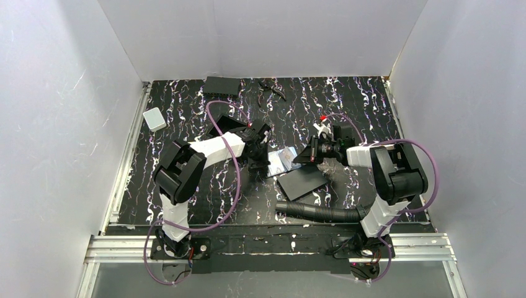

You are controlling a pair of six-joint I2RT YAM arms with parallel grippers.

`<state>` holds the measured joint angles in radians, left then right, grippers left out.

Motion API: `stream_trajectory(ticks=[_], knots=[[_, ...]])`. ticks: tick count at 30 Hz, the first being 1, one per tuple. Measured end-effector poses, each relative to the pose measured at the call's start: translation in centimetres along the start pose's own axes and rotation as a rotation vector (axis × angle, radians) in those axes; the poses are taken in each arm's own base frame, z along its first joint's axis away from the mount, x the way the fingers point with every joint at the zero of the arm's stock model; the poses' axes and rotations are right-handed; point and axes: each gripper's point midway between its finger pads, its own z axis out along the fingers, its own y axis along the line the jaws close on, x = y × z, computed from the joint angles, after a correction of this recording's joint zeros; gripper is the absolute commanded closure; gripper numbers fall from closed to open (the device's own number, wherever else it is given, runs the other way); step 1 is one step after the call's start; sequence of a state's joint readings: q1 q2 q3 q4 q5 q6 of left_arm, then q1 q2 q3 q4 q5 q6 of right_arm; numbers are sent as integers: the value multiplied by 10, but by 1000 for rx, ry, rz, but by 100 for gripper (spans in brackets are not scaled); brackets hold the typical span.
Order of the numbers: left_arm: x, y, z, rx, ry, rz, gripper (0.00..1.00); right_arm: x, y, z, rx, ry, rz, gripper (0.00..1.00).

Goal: Put the credit cards into the card holder
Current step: Insert the credit card into the card holder.

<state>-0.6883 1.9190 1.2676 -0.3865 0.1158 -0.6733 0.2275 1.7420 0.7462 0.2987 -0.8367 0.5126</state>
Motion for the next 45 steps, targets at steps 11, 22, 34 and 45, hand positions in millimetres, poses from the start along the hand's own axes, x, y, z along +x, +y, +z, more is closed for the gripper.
stream_trajectory(ticks=[11, 22, 34, 45], knots=[[-8, 1, 2, 13, 4, -1, 95, -5, 4, -2, -73, -42, 41, 99], [-13, 8, 2, 6, 5, 11, 96, 1, -18, -7, 8, -41, 63, 99], [-17, 9, 3, 8, 4, 21, 96, -1, -13, -6, -33, -46, 62, 99], [-17, 9, 3, 11, 6, 24, 96, 4, -11, -2, -93, -54, 115, 99]])
